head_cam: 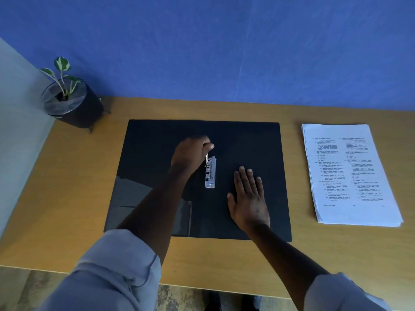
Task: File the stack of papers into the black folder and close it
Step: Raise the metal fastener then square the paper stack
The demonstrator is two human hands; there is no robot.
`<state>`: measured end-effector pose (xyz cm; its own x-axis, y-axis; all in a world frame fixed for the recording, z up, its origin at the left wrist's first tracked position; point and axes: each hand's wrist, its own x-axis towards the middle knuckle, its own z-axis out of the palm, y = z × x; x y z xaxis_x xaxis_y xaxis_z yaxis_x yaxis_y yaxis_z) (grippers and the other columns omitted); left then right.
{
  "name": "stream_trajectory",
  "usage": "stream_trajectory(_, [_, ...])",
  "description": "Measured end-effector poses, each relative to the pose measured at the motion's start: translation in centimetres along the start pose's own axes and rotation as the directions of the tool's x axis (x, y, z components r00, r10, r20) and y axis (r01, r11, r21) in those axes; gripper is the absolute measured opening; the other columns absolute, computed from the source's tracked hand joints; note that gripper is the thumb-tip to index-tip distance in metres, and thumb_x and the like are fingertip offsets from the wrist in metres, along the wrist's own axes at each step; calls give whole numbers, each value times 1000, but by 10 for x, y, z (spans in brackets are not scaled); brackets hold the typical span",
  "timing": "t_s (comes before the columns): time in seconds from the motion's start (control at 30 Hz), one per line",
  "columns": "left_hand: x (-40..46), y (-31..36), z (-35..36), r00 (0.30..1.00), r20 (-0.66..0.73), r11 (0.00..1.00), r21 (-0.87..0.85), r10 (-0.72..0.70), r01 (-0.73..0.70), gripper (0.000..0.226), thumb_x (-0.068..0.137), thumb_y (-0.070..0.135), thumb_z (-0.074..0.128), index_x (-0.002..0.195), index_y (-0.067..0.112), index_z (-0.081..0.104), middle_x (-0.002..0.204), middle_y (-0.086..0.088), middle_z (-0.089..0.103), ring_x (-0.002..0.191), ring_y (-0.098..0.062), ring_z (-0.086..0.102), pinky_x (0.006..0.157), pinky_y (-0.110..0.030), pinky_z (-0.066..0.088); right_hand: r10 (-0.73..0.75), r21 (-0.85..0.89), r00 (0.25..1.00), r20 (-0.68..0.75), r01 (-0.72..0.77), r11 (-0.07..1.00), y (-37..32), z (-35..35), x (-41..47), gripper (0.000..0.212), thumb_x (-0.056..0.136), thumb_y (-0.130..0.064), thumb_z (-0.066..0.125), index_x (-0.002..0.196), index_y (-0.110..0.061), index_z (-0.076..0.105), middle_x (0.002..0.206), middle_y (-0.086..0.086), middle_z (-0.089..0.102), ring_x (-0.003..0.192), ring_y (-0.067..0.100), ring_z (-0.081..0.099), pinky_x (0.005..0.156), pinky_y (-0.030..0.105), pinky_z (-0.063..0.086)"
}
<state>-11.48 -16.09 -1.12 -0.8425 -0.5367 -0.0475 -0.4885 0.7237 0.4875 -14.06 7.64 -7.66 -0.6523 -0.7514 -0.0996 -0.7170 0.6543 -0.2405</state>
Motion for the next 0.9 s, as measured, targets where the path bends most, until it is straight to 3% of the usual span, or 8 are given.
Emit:
stream_trajectory(0.1, [-1,-3,5,1000,4,1000,-5,-21,21,18,94,34,58,101,20,69,98,1,71,88,-23,65,69,-32,48,2,7,1000,-7,-2,1000,0,1,0,67,103,-45,25,160,-11,17,170,7,8,157,22,-1,128,45,6])
stream_trajectory(0.2, [-7,-5,10,1000,10,998,68,-20,19,29,95,34,58,120,20,64,114,-4,64,99,-29,63,76,-37,49,-4,-2,1000,-10,4,1000,0,2,0,67,104,-45,26,160,-10,16,170,8,9,157,23,1,128,46,6])
stream_trajectory(0.37, [-21,-5,21,1000,1,987,161,-24,23,49,96,34,56,140,18,44,127,-7,47,108,-31,56,73,-38,45,-18,-26,1000,-19,18,1000,0,2,1,67,104,-44,25,160,-8,16,169,10,12,157,25,4,128,46,7])
stream_trajectory(0.47, [-35,-7,23,1000,-30,975,224,-8,15,52,97,29,53,144,14,39,135,-8,45,118,-31,48,89,-45,46,-28,-19,999,-32,27,999,-1,1,0,66,104,-41,28,159,-5,19,168,13,15,157,27,8,127,47,8])
stream_trajectory(0.67, [-76,-20,33,996,38,973,219,-79,69,60,100,26,47,154,11,26,163,-8,21,149,-27,21,118,-45,28,-22,-7,1000,1,22,1000,-1,0,2,68,105,-41,30,160,-7,11,169,11,7,157,25,0,128,47,4])
stream_trajectory(0.9, [-117,-8,47,986,71,974,179,-151,136,64,104,29,40,158,8,12,167,-10,3,154,-25,2,125,-39,9,-39,14,998,50,39,999,0,-5,1,70,105,-44,30,161,-10,4,170,9,0,157,24,-8,126,44,-6])
